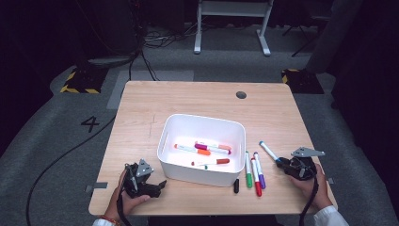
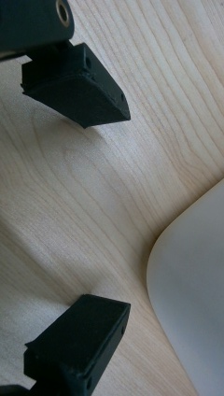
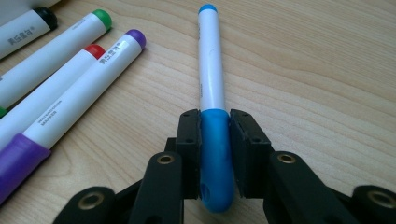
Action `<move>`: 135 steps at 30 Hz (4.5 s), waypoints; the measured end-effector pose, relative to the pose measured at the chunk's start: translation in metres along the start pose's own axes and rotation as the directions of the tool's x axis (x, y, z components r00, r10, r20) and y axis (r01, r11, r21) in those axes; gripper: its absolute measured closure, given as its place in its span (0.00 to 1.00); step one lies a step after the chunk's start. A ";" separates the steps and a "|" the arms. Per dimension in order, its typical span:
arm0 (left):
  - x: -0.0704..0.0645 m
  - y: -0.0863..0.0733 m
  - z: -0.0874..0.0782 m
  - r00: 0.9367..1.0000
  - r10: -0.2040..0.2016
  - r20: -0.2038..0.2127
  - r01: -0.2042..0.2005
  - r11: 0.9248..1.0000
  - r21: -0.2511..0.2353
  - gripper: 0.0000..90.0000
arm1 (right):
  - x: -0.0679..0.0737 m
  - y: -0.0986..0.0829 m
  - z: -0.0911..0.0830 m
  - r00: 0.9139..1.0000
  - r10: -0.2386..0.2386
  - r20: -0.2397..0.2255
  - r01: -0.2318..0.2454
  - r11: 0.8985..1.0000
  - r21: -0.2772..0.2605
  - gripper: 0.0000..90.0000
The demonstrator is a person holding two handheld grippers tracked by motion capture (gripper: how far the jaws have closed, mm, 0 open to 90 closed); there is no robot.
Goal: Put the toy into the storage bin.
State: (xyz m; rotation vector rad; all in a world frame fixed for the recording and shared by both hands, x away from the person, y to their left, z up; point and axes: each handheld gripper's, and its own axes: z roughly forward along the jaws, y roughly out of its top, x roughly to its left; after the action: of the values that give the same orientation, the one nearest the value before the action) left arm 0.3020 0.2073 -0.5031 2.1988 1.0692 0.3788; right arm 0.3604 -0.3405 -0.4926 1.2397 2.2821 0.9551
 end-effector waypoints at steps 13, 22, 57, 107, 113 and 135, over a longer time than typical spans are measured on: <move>0.000 0.000 0.000 1.000 0.000 0.002 0.000 1.000 -0.001 0.10 | -0.002 0.005 -0.011 0.999 -0.016 -0.031 0.014 0.998 -0.062 0.84; 0.000 0.000 0.000 1.000 0.000 0.001 0.000 1.000 0.000 0.10 | 0.002 0.018 -0.032 0.997 -0.010 -0.075 -0.002 0.987 -0.163 0.84; 0.000 0.000 0.000 1.000 0.000 0.001 0.000 1.000 -0.001 0.10 | 0.129 0.165 -0.033 0.849 -0.421 -0.318 0.352 0.901 -0.253 0.84; 0.000 0.000 0.000 1.000 0.000 -0.001 0.000 1.000 0.000 0.10 | 0.136 0.166 -0.051 0.859 -0.432 -0.273 0.381 0.898 -0.222 0.48; 0.000 0.000 0.000 1.000 0.000 -0.001 0.000 1.000 -0.001 0.10 | 0.110 0.148 -0.075 0.906 -0.367 -0.212 0.310 0.915 -0.258 0.42; 0.000 0.000 0.000 1.000 -0.002 -0.001 0.002 1.000 -0.001 0.10 | 0.059 0.024 -0.020 0.975 -0.175 -0.135 0.170 0.984 -0.051 0.33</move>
State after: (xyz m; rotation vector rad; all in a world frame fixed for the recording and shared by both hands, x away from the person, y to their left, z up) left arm 0.3020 0.2071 -0.5032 2.1962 1.0715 0.3792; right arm 0.3308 -0.2896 -0.4616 0.9672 2.4189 1.0450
